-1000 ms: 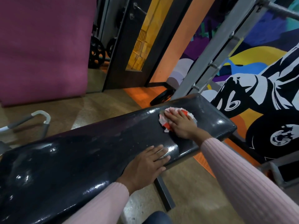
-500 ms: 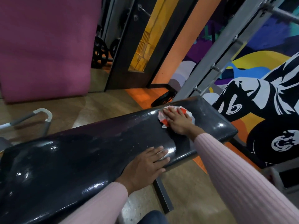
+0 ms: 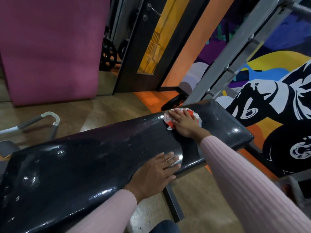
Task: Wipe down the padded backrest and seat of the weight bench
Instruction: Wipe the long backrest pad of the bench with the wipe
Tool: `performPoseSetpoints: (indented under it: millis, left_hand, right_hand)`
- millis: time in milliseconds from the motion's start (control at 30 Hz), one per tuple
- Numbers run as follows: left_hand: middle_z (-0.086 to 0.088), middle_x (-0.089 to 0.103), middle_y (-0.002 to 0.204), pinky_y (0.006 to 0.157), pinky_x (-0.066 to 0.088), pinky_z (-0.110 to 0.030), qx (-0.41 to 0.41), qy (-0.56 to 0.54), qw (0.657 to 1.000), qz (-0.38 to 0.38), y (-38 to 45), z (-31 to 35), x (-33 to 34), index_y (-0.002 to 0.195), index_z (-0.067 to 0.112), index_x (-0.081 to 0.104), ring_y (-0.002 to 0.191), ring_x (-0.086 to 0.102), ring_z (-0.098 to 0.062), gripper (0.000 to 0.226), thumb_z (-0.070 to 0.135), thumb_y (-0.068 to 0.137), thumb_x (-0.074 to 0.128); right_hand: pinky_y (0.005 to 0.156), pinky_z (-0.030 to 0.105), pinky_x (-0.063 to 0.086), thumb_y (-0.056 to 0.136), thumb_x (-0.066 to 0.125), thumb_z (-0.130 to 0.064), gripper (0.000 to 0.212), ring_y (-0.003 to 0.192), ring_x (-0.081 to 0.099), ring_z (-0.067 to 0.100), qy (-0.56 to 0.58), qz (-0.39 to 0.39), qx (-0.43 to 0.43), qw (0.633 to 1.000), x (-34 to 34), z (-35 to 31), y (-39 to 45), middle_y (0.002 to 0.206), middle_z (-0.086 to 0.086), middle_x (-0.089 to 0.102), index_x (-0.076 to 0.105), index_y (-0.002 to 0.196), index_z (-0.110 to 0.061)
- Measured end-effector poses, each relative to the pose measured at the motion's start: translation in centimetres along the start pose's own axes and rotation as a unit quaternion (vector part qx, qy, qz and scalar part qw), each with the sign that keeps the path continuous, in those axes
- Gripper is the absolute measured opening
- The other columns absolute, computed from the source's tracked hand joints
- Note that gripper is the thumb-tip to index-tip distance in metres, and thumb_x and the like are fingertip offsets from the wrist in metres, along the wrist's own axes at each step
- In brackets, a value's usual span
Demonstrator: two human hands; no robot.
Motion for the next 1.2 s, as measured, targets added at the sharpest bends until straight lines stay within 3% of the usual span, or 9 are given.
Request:
performPoseSetpoints:
  millis: [133, 267, 367, 500, 700, 867, 967, 1033, 1200]
  left_hand:
    - [-0.002, 0.050, 0.141, 0.112, 0.030, -0.034, -0.004, -0.023, 1.000, -0.001, 0.1, 0.0, -0.4, 0.130, 0.019, 0.058, 0.136, 0.038, -0.016, 0.038, 0.032, 0.094, 0.051]
    - [-0.002, 0.049, 0.142, 0.114, 0.026, -0.033, -0.011, -0.042, 0.999, 0.001, 0.0, 0.0, -0.5, 0.130, 0.017, 0.057, 0.137, 0.036, -0.016, 0.039, 0.031, 0.095, 0.051]
    - [-0.001, 0.049, 0.142, 0.114, 0.026, -0.032, -0.007, -0.017, 1.000, -0.011, -0.1, 0.0, -0.4, 0.131, 0.019, 0.057, 0.137, 0.036, -0.016, 0.039, 0.033, 0.096, 0.047]
    - [-0.002, 0.049, 0.142, 0.113, 0.025, -0.033, 0.007, 0.024, 0.999, -0.032, -0.1, 0.0, -0.1, 0.132, 0.020, 0.055, 0.136, 0.038, -0.017, 0.040, 0.034, 0.096, 0.044]
    - [-0.006, 0.041, 0.148, 0.112, 0.032, -0.037, 0.036, 0.050, 0.997, -0.036, -1.2, -0.3, -0.8, 0.137, 0.015, 0.047, 0.140, 0.030, -0.022, 0.043, 0.030, 0.096, 0.047]
    - [-0.006, 0.055, 0.136, 0.108, 0.038, -0.037, 0.074, -0.002, 0.997, 0.018, -8.0, 0.5, -3.0, 0.125, 0.015, 0.062, 0.133, 0.043, -0.022, 0.043, 0.018, 0.082, 0.067]
    - [-0.005, 0.061, 0.122, 0.095, 0.046, -0.038, -0.026, -0.034, 0.995, 0.086, -10.9, -0.9, -4.0, 0.119, 0.015, 0.065, 0.120, 0.052, -0.021, 0.042, 0.017, 0.078, 0.071]
    - [-0.004, 0.059, 0.120, 0.094, 0.046, -0.038, -0.086, -0.038, 0.990, 0.104, -11.1, -1.8, -4.3, 0.120, 0.013, 0.063, 0.118, 0.052, -0.020, 0.034, 0.018, 0.086, 0.061]
    - [-0.003, 0.058, 0.128, 0.100, 0.042, -0.034, -0.110, -0.037, 0.990, 0.081, -10.8, -1.7, -3.9, 0.121, 0.011, 0.064, 0.126, 0.048, -0.016, 0.032, 0.020, 0.092, 0.054]
  right_hand:
    - [0.117, 0.050, 0.001, 0.102, 0.023, -0.040, 0.048, 0.149, -0.002, 0.024, -0.002, -0.013, -0.077, 0.997, 1.1, -4.2, -0.7, 0.162, -0.010, 0.006, 0.015, 0.150, -0.040]
    - [0.120, 0.044, 0.001, 0.103, 0.028, -0.039, 0.047, 0.148, -0.003, 0.017, 0.012, -0.039, -0.170, 0.985, 1.2, -1.5, -4.2, 0.161, -0.012, 0.006, 0.017, 0.149, -0.040]
    - [0.119, 0.042, 0.001, 0.103, 0.029, -0.042, 0.048, 0.149, -0.002, 0.017, 0.018, -0.042, -0.103, 0.994, 0.2, 1.0, -3.6, 0.160, -0.014, 0.006, 0.017, 0.149, -0.043]
    - [0.117, 0.049, 0.000, 0.102, 0.024, -0.042, 0.049, 0.149, -0.003, 0.021, 0.002, -0.012, -0.032, 0.999, 0.5, -2.3, -0.7, 0.161, -0.012, 0.004, 0.014, 0.150, -0.042]
    - [0.119, 0.044, -0.001, 0.103, 0.028, -0.040, 0.048, 0.148, -0.004, 0.015, 0.009, -0.030, -0.162, 0.986, 1.4, -3.0, -3.3, 0.161, -0.014, 0.006, 0.016, 0.149, -0.042]
    - [0.118, 0.049, 0.005, 0.101, 0.030, -0.042, 0.051, 0.149, 0.000, 0.021, -0.041, -0.034, -0.080, 0.995, 0.3, -1.2, 0.2, 0.161, -0.013, 0.006, 0.014, 0.150, -0.041]
    - [0.116, 0.055, 0.005, 0.101, 0.025, -0.040, 0.050, 0.148, 0.001, 0.027, -0.013, -0.007, -0.030, 0.999, 0.6, -4.9, 1.2, 0.161, -0.008, 0.008, 0.017, 0.151, -0.038]
    - [0.116, 0.055, 0.005, 0.102, 0.026, -0.038, 0.049, 0.148, 0.001, 0.027, 0.000, -0.007, -0.074, 0.997, 1.4, -7.2, -0.2, 0.161, -0.008, 0.010, 0.019, 0.150, -0.038]
    - [0.119, 0.044, 0.003, 0.103, 0.028, -0.040, 0.047, 0.149, 0.000, 0.018, 0.007, -0.020, -0.162, 0.987, 2.0, -5.1, -4.1, 0.160, -0.013, 0.010, 0.019, 0.149, -0.041]
Point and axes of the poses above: each hand's wrist, its own y-axis towards the middle knuckle, its own x-axis out of the palm, z = x × y, the point moved 4 cm from there along y, towards the middle knuckle
